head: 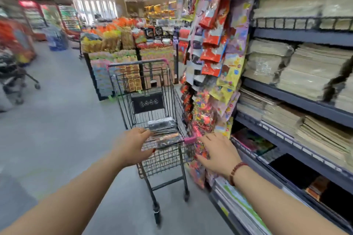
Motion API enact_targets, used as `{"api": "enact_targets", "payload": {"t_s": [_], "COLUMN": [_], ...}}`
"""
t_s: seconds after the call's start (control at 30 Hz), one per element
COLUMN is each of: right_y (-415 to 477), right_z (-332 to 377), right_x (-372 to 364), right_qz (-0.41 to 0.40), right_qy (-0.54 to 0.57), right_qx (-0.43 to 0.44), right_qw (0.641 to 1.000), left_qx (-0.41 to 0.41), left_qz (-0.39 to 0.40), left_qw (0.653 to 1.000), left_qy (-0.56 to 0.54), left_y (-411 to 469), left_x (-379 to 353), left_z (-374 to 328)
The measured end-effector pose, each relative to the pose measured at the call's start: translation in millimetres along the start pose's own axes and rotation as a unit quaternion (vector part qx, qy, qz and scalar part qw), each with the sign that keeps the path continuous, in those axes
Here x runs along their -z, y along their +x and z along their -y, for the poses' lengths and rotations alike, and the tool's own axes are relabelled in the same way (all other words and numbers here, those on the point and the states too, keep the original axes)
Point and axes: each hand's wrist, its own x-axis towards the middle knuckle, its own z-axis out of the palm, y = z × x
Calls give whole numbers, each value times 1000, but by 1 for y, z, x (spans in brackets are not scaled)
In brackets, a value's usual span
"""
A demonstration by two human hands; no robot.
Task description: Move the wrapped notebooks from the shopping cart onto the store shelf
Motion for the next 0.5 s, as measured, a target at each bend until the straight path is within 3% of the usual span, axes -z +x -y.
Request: {"api": "enact_targets", "payload": {"t_s": [0.3,0.5], "right_y": [96,143], "right_z": [136,181], "right_x": [6,-4], "right_qz": [-1,24], "right_qy": [-12,-29], "right_qx": [24,26], "right_qw": [1000,999], "left_qx": [26,41], "left_qz": [-25,-45], "left_qw": [999,998], "left_qy": [-5,-32], "left_y": [-41,-36], "left_x": [30,17], "left_z": [151,216]}}
